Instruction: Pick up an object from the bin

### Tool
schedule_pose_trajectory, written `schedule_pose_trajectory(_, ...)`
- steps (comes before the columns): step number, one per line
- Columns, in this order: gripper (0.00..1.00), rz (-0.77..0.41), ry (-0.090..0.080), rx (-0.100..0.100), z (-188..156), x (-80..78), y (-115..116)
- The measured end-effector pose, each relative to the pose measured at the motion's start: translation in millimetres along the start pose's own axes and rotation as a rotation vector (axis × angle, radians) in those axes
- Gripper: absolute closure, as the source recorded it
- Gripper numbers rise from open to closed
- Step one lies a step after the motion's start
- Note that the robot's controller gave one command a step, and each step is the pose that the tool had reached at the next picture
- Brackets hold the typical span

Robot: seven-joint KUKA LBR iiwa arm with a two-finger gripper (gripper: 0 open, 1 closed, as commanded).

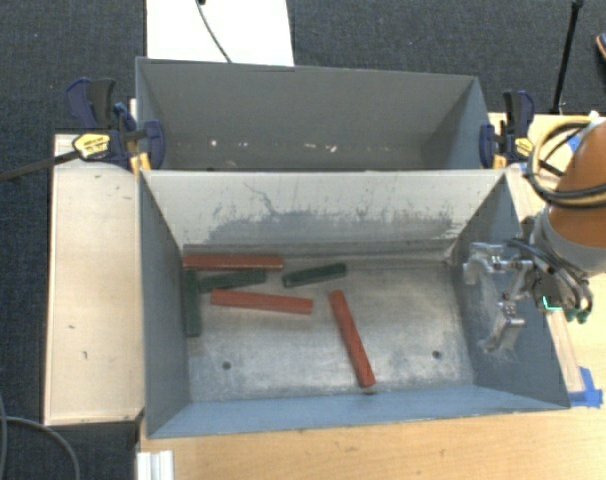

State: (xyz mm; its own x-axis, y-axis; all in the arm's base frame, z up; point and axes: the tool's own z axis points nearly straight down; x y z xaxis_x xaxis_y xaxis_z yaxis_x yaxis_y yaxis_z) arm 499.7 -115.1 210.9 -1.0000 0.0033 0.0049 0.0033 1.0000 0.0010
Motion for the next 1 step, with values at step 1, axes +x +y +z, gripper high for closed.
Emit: schedule_pose_trajectory(1,0.00,-0.151,0.000,-0.002,144.8,-7.9,77.9)
